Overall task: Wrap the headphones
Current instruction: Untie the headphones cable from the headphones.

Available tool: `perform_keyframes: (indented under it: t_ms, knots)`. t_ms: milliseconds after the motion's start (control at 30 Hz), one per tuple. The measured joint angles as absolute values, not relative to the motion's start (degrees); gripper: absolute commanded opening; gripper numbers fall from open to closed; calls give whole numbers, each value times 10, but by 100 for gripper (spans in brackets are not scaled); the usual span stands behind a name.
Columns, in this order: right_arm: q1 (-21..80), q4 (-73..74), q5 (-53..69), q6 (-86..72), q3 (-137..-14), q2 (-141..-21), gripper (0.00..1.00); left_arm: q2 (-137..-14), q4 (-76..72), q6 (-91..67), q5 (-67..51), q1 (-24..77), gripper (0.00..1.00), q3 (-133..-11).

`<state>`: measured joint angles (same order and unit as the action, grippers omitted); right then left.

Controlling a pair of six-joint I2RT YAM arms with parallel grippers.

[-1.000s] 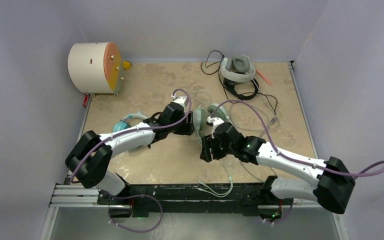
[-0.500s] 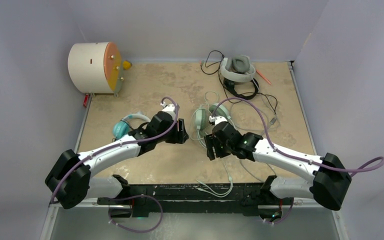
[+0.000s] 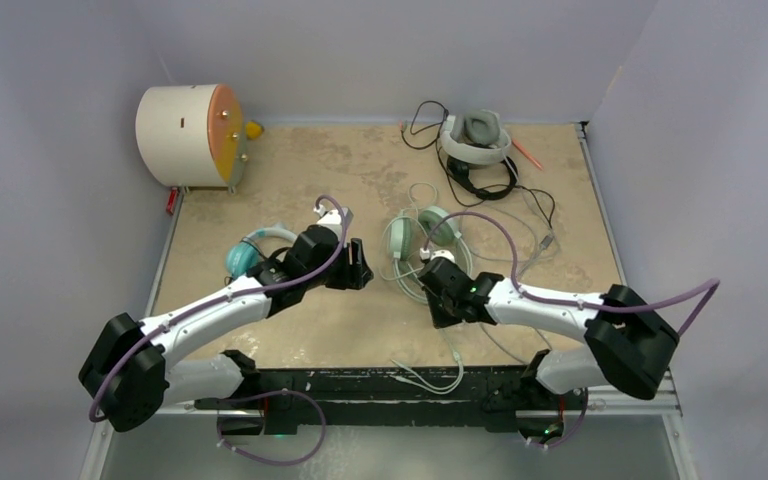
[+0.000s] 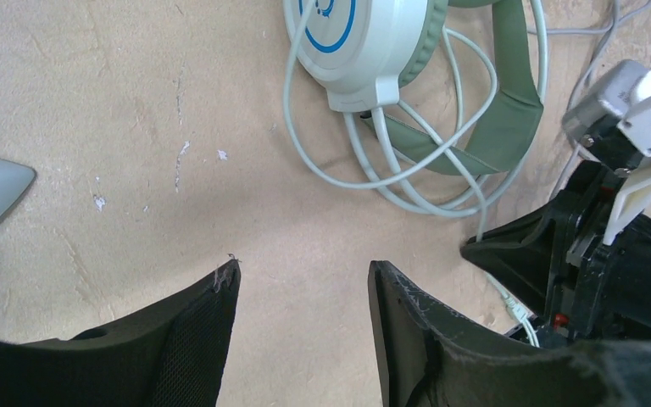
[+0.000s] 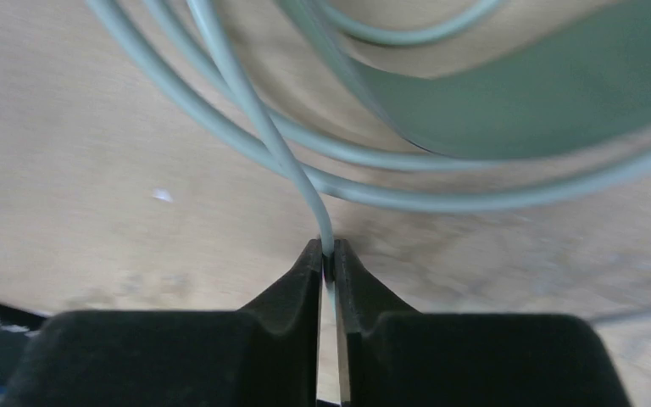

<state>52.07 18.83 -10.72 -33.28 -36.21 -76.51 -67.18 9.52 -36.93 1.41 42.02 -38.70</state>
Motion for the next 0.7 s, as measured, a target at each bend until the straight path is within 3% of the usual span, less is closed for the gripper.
perform_keyframes:
  t_ms: [233, 333, 500, 700]
  knots:
    - [519, 180, -14, -322, -452, -802, 0, -668, 100, -375, 15, 420, 54, -384]
    - [501, 219, 0, -296, -589, -802, 0, -665, 100, -380, 15, 421, 53, -381]
    - [350, 243, -31, -300, -820, -769, 0, -639, 114, -385, 29, 436, 53, -376]
    - [224, 284, -173, -326, -842, -685, 0, -609, 110, -405, 37, 474, 53, -375]
